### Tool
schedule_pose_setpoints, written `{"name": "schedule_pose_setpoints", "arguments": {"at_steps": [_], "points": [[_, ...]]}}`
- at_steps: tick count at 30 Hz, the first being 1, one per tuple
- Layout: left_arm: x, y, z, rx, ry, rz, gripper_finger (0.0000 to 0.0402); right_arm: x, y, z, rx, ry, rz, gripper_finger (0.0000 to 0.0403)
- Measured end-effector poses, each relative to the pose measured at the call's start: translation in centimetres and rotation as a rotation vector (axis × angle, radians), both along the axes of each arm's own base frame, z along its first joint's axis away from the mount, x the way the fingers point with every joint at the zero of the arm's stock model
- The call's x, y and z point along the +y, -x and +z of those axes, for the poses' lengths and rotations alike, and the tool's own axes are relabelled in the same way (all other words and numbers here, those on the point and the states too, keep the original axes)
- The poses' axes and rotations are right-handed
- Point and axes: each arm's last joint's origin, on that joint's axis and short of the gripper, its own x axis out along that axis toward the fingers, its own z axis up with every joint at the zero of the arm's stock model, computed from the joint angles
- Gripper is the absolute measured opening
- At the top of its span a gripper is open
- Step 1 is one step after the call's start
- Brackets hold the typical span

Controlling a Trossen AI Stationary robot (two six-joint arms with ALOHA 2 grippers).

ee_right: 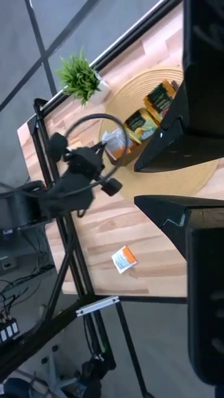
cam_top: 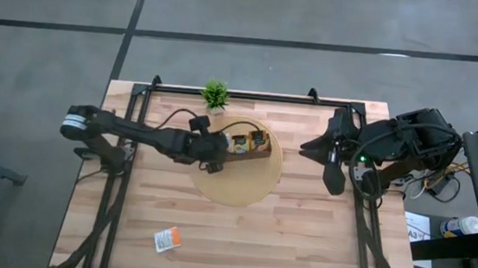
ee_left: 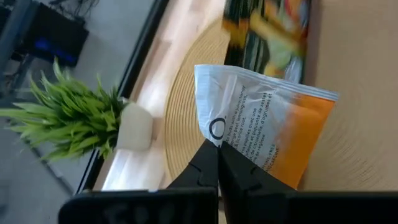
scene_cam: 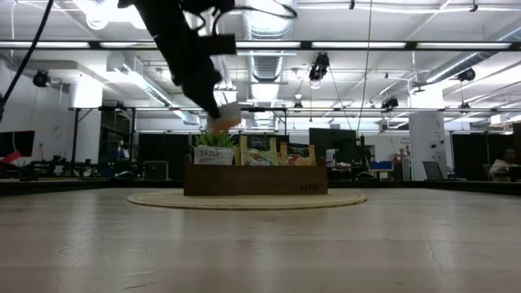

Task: Pick & Place Tea
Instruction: Put the white tea bag into the left section of the wooden organizer

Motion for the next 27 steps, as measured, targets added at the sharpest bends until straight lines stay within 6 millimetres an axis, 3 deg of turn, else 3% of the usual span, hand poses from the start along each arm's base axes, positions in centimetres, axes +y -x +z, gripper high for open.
{"name": "schedule_pose_setpoints", "arguments": {"at_steps": [4,10,27], "points": [[0.1,-0.4,-1.8,0.102,-0.041,0.019,0.0000,0.0,0.0,0.0,-0.001,-0.001,-0.004,0.0068],[0.2,-1.1,-2.8,0.143,-0.101,0.045,0.0000,0.0,0.0,0.0,0.001,0.000,-0.004,0.0068],[0.5,-1.1,-2.7,0.154,-0.185,0.090,0.0000,0.0,0.0,0.0,0.001,-0.003,-0.005,0.0068]]}}
